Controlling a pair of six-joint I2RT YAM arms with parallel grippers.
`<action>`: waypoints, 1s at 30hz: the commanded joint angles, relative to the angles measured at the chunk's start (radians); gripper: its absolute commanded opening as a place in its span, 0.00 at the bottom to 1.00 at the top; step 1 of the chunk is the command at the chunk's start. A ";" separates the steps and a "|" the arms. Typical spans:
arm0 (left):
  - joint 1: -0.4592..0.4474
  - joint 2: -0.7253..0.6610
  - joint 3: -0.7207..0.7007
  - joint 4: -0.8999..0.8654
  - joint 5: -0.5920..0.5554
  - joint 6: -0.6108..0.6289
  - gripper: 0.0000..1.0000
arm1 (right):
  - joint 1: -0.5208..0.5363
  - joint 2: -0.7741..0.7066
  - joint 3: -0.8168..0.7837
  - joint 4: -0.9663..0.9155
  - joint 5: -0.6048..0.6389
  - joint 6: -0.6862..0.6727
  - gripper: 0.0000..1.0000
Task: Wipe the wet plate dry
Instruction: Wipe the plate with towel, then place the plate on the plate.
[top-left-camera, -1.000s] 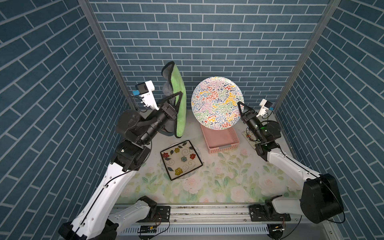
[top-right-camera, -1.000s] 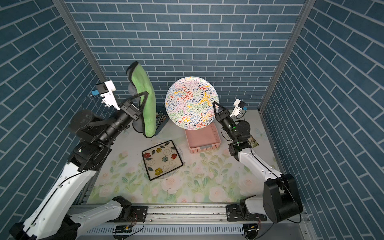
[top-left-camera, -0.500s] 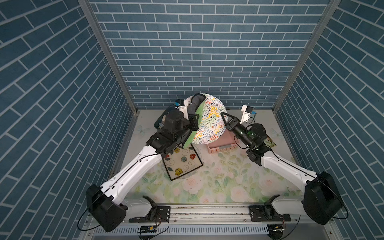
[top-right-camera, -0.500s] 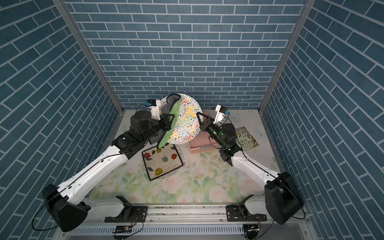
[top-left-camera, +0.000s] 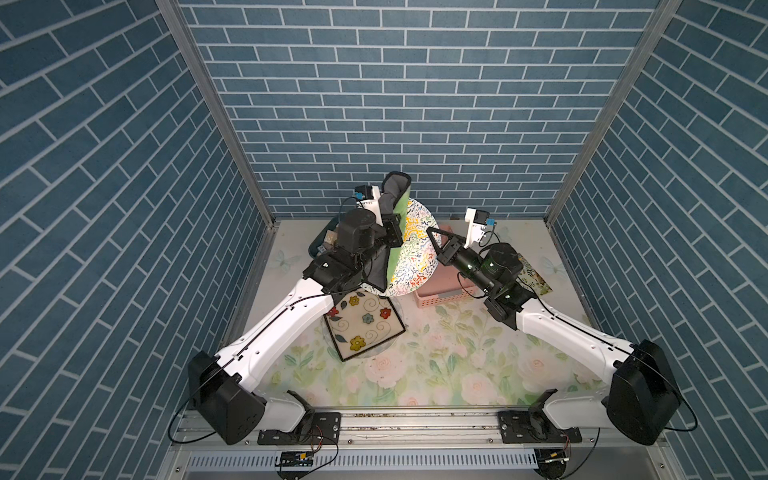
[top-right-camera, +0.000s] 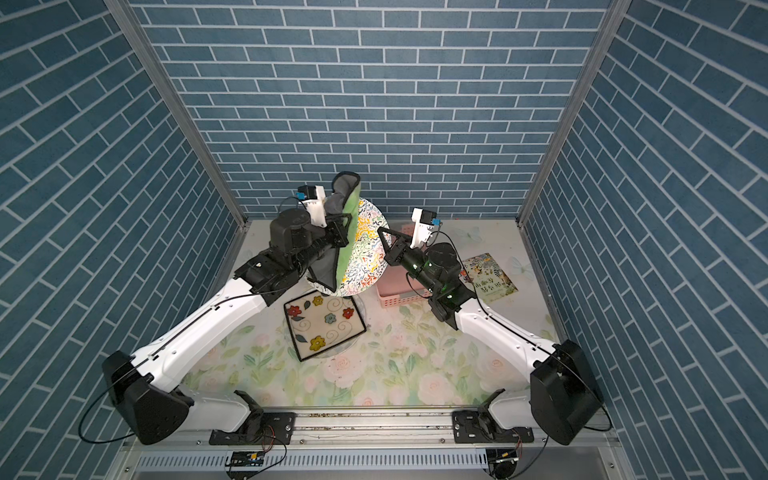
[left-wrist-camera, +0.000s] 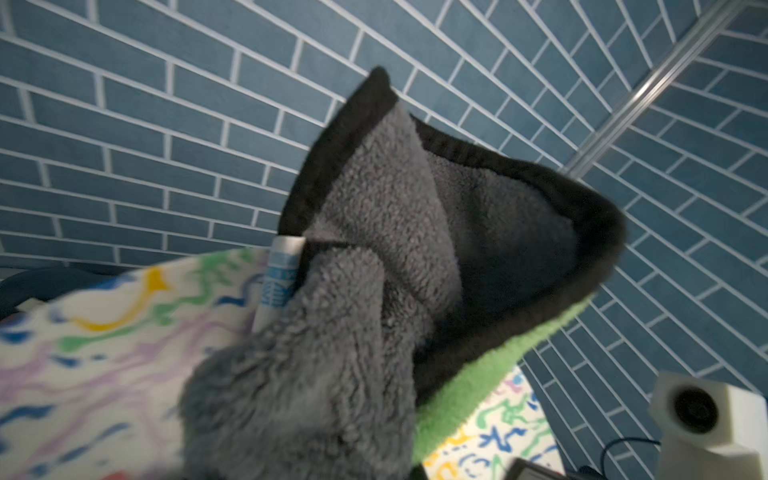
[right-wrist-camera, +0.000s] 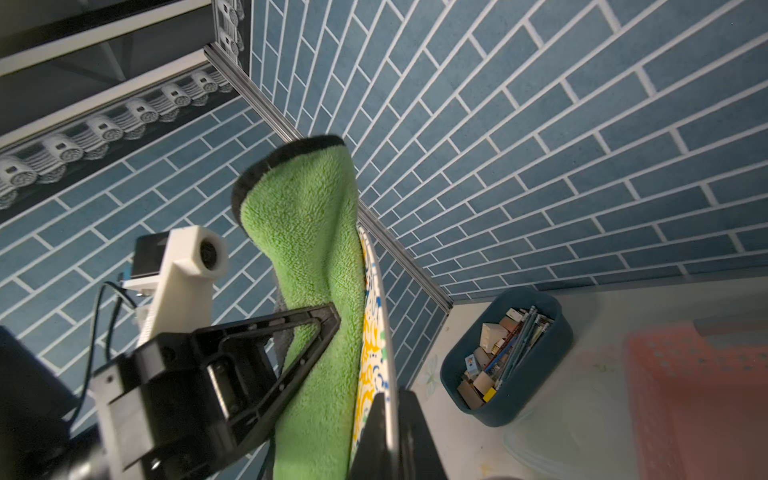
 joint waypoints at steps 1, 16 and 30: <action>-0.106 0.094 -0.048 -0.019 0.076 0.032 0.00 | -0.005 -0.036 0.082 0.139 -0.038 0.005 0.00; 0.364 -0.221 -0.095 -0.236 -0.002 0.024 0.00 | -0.025 0.003 -0.169 0.074 -0.129 0.045 0.00; 0.392 -0.237 -0.142 -0.280 -0.074 0.062 0.00 | 0.128 0.374 -0.107 0.157 -0.234 0.015 0.00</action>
